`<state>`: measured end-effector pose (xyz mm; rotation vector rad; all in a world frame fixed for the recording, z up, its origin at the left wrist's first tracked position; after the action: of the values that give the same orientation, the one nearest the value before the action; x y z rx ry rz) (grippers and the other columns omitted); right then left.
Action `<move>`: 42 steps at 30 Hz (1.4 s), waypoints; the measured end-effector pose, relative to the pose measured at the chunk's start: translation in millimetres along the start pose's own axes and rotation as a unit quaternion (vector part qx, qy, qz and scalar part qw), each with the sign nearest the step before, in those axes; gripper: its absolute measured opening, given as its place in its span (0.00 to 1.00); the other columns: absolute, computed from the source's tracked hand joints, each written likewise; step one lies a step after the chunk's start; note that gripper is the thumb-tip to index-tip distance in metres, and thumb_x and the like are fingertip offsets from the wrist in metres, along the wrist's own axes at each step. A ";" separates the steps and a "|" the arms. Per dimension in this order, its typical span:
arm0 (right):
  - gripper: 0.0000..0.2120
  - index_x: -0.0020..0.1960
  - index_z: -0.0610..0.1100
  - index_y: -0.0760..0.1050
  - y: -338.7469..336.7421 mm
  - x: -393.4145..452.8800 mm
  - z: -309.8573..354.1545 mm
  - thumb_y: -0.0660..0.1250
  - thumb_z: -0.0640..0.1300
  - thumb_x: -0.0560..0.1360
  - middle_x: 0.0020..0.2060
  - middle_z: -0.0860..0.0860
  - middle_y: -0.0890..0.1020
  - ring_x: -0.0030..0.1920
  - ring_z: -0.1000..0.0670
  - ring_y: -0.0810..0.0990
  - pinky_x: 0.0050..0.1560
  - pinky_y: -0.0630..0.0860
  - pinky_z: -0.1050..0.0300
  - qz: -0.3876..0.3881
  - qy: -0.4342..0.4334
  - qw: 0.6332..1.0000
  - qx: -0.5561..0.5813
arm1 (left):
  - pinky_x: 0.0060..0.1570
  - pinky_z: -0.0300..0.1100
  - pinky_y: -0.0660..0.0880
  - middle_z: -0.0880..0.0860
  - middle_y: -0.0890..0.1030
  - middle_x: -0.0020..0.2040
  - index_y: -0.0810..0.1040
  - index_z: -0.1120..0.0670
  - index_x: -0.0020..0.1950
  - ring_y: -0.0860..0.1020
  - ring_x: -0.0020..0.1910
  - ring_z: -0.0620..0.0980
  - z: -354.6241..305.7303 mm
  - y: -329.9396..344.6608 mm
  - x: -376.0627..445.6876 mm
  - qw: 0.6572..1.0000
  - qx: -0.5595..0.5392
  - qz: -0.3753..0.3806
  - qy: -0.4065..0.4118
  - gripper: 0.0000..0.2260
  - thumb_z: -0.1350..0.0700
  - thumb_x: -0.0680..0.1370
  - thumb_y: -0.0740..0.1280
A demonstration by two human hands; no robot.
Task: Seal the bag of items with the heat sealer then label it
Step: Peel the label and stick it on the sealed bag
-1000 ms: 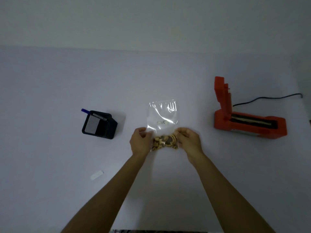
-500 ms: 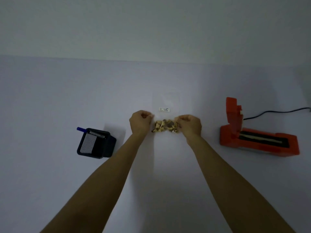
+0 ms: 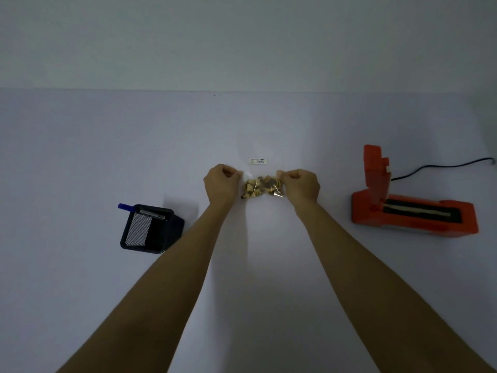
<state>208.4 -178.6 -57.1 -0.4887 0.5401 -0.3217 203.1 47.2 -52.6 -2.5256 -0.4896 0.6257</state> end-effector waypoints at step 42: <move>0.33 0.73 0.45 0.67 -299.9 102.7 -82.5 0.74 0.33 0.71 0.57 0.54 0.77 0.58 0.48 0.79 0.64 0.75 0.47 0.031 -0.163 0.986 0.019 | 0.51 0.36 0.72 0.53 0.82 0.57 0.73 0.55 0.66 0.79 0.53 0.46 -141.1 196.0 -119.9 0.966 0.058 0.163 0.194 0.24 0.56 0.72 0.74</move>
<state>196.6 -501.7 -4.7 -0.4750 0.2307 -0.1871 218.8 -218.2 -7.6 -2.5460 0.1012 0.2470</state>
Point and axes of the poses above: each hand's wrist, its own x-axis towards the middle knuckle, its own y-axis out of the palm, z = x × y, the point moved 7 cm from there along x, towards the middle knuckle
